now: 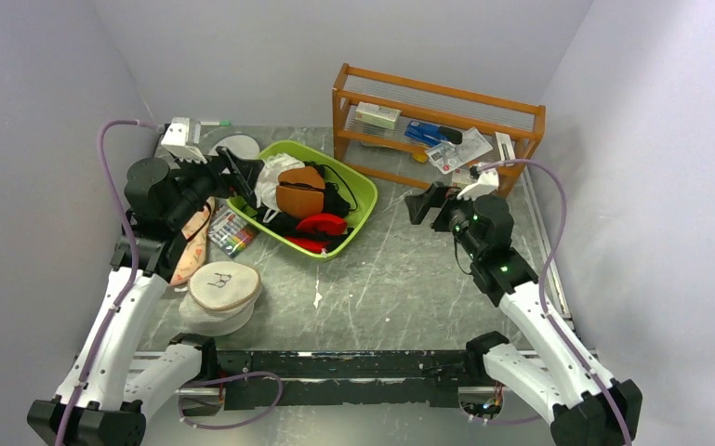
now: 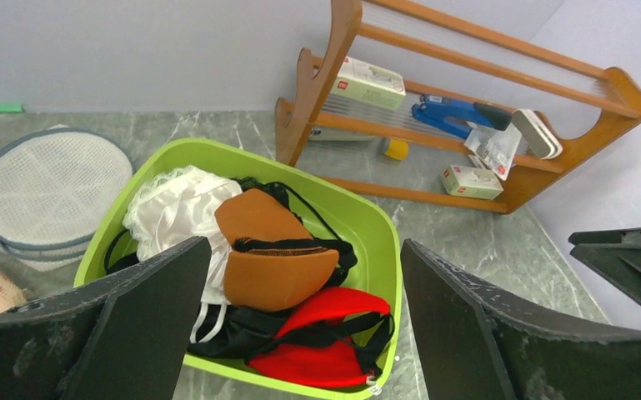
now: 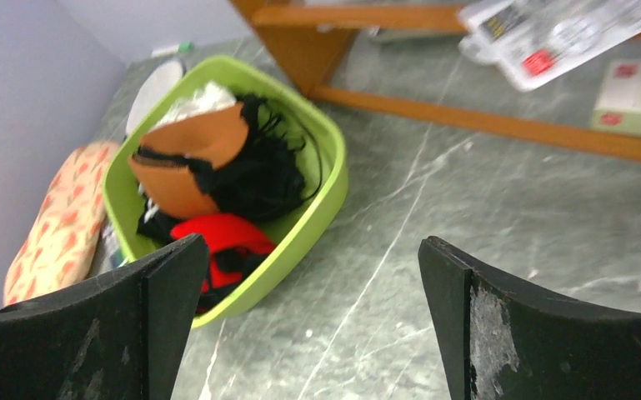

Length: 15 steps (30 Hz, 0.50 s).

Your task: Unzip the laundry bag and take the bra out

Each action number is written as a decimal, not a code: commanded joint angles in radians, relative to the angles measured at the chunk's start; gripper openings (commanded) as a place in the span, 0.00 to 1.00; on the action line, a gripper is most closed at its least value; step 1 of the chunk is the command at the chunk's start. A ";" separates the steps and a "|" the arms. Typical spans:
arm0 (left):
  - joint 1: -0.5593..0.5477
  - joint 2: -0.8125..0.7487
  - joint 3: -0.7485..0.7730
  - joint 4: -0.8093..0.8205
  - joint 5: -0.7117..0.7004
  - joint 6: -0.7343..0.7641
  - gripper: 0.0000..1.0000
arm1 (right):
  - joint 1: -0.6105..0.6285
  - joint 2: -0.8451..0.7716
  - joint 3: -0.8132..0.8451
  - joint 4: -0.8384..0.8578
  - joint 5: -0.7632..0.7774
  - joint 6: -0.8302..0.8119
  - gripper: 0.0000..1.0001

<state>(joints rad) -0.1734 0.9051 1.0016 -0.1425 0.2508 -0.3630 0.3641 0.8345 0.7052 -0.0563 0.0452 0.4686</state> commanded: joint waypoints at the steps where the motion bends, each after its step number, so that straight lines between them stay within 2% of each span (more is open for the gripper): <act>1: 0.009 -0.019 -0.021 -0.026 -0.056 0.031 0.96 | -0.009 0.060 -0.045 0.087 -0.216 0.071 1.00; 4: 0.010 -0.033 -0.038 -0.018 -0.104 0.042 0.96 | 0.012 0.150 -0.057 0.172 -0.362 0.110 1.00; 6: 0.011 -0.043 -0.043 -0.020 -0.128 0.055 0.95 | 0.062 0.214 -0.039 0.194 -0.396 0.114 1.00; 15: 0.018 -0.157 -0.117 -0.021 -0.274 0.105 0.95 | 0.446 0.519 0.122 0.247 -0.344 0.047 1.00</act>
<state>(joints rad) -0.1669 0.7979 0.9100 -0.1692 0.0734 -0.2947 0.6907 1.2659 0.7467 0.1078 -0.2832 0.5426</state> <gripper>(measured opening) 0.957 0.996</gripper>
